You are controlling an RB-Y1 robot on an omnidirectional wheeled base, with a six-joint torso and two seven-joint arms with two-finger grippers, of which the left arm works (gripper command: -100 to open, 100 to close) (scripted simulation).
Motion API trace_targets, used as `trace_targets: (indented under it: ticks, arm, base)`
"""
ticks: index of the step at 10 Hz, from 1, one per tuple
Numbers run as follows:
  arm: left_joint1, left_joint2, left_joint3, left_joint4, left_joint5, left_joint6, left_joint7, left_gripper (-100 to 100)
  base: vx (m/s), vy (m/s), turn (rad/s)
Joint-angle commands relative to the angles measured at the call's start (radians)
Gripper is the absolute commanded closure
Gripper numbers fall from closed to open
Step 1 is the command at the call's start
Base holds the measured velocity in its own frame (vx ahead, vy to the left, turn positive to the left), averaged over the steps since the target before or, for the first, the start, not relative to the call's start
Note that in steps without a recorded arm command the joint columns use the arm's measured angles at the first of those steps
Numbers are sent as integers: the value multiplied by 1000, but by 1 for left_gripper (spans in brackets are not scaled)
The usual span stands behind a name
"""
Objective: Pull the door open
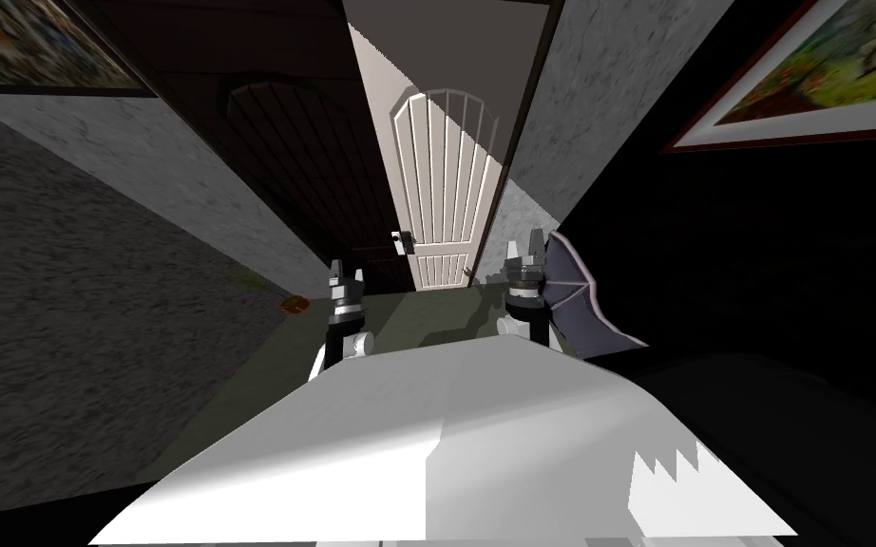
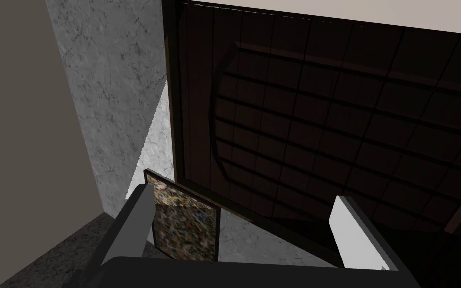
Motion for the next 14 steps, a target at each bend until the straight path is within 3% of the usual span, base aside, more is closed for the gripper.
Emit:
trace_targets:
  ticks: [1,14]
  arm:
    - [-14,4,2,33,0,5,-1,-100]
    - [-119,24,14,278,-3,54,-6,-100]
  base:
    - [96,22,-20]
    - [104,19,-22]
